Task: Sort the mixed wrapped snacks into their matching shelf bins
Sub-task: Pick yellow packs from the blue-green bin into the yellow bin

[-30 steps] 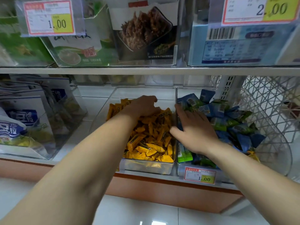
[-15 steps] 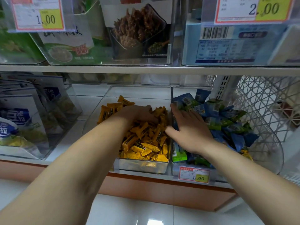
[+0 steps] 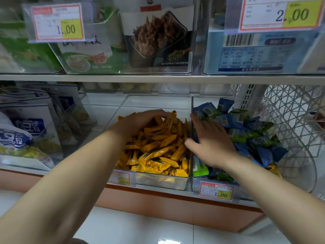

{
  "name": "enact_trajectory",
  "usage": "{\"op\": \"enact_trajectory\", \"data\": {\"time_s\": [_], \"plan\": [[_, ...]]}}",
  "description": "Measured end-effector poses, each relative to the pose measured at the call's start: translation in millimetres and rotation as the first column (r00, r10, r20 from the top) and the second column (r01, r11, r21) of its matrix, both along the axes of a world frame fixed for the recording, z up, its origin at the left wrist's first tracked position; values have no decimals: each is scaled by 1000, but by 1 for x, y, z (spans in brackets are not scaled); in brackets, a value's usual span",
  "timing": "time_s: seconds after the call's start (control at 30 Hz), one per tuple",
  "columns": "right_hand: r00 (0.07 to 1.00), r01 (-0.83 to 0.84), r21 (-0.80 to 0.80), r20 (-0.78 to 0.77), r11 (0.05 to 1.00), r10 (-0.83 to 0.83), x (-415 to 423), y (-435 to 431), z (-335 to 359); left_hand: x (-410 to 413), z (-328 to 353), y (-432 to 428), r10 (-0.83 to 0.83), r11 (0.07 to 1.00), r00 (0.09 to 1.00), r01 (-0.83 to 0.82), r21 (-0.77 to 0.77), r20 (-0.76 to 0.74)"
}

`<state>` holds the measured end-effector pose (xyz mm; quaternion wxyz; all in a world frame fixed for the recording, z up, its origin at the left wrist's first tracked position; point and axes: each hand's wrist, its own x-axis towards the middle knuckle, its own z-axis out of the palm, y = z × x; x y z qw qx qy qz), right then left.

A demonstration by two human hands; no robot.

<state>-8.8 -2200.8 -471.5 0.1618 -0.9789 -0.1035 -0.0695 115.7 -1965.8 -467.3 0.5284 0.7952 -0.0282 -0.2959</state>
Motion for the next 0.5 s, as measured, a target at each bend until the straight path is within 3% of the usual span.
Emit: {"op": "enact_trajectory", "data": {"time_s": [0.1,0.2,0.27,0.4,0.5], "plan": [[1000,-1,7,0,1000,1,0,0,0,-9,18,7,-29,984,1000,28,-175,-2],[1000,0,10,-6,1000,0,0,0,1,-20,30,14,-59,986,996,68,-154,62],[1000,-2,-3,-7,1000,2,0,0,2,-30,34,16,-93,993,987,102,-61,130],[1000,-3,2,-13,1000,3,-1,0,3,-48,46,21,-257,941,907,156,301,334],[1000,-4,5,-12,1000,4,-2,-1,3,-65,47,30,-315,860,804,16,510,505]]}}
